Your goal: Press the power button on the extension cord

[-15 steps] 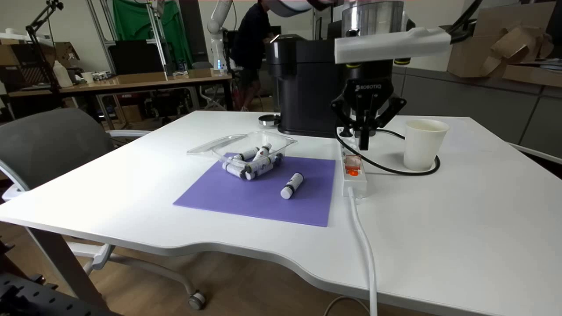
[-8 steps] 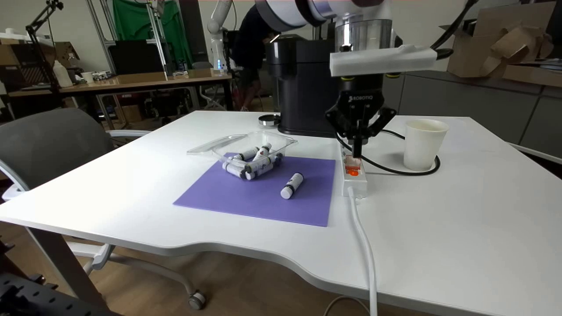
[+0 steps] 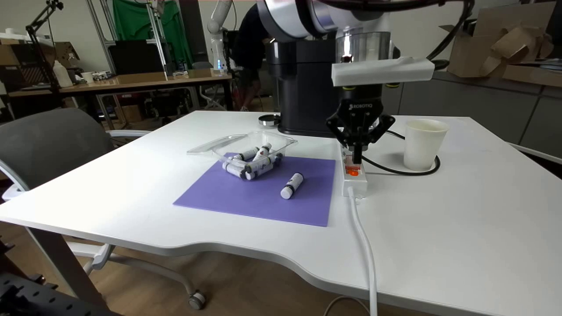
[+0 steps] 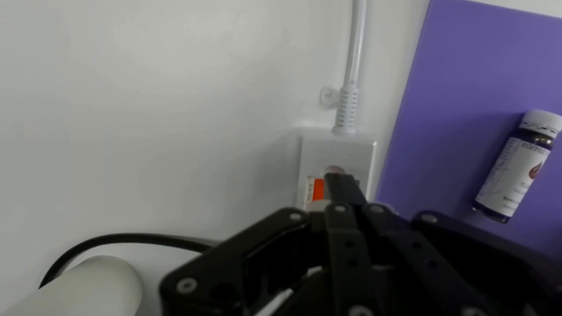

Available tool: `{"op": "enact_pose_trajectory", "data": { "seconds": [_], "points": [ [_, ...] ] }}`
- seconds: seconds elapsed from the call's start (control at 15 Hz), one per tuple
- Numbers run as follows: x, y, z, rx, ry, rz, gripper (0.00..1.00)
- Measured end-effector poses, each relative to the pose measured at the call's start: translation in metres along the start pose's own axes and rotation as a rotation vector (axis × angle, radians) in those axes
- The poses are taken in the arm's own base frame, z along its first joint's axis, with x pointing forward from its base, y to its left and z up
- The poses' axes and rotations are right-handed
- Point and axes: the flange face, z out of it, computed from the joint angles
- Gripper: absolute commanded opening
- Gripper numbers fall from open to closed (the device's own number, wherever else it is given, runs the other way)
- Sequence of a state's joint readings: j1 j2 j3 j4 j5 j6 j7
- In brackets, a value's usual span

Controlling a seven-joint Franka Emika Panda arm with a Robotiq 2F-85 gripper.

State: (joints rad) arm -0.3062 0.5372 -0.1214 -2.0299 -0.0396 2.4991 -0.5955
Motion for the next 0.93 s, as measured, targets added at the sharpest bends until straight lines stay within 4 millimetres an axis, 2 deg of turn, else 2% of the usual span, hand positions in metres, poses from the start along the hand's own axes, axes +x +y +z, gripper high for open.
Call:
{"op": "enact_pose_trajectory", "data": {
  "seconds": [0.13,0.2,0.27,0.33,0.47,0.93],
  "points": [
    [0.004,0.000,0.003,0.002,-0.002,-0.005,0.00],
    [0.006,0.000,0.004,0.004,-0.003,-0.007,0.26],
    [0.007,-0.001,0.006,0.006,-0.005,-0.009,0.01],
    [0.009,-0.001,0.008,0.009,-0.004,-0.008,0.03],
    [0.012,0.000,0.005,0.011,0.008,-0.005,0.00],
    [0.020,0.006,-0.005,0.022,0.035,0.012,0.00]
  ]
}}
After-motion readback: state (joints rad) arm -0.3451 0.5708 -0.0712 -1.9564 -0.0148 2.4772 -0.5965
